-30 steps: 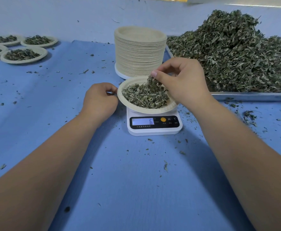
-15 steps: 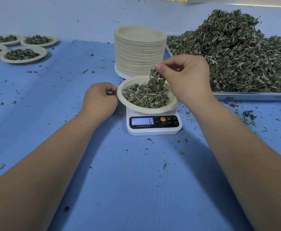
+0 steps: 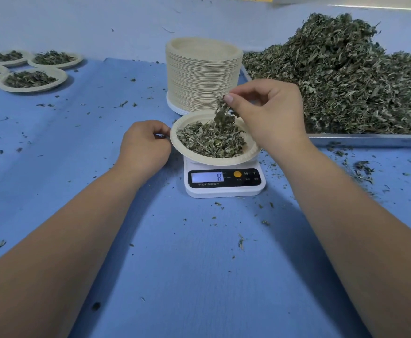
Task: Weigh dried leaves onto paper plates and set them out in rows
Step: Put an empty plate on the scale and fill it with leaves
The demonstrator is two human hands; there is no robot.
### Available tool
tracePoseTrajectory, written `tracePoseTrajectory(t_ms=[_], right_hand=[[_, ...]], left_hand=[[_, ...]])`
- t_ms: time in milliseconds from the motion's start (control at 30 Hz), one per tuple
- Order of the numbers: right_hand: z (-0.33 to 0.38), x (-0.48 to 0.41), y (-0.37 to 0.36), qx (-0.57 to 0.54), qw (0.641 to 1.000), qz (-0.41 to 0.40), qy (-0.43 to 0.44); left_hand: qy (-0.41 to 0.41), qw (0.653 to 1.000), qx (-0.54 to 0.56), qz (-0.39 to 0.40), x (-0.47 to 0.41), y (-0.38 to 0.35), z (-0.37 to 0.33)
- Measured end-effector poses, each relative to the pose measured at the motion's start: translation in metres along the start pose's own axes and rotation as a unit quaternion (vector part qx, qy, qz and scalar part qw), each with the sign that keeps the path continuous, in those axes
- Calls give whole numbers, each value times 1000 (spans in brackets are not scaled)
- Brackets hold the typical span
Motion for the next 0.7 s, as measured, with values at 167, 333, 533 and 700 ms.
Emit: tracePoseTrajectory(t_ms=[167,333,533,700], right_hand=[[-2,0,-1,26,998,62,0],[0,-2,-3,11,998,62,-1],[1,-3,1,-10,999,32,-1],[-10,-11,18,-104,992,-34,-55]], left_hand=[[-3,1000,4,-2,1,0,-1],[-6,1000,1,3,1,0,-1],[-7,1000,0,7,2,1,-2],[-3,1000,0,9,2,1,-3]])
Point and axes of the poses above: each hand's wrist, its own x-axis away from the middle knuckle, its own y-axis out of the back of the hand, z = x × y, the point moved 2 cm from there along -x, towards the middle knuckle, and after that the axes turned 13 degrees about x, right-handed, at the moved point
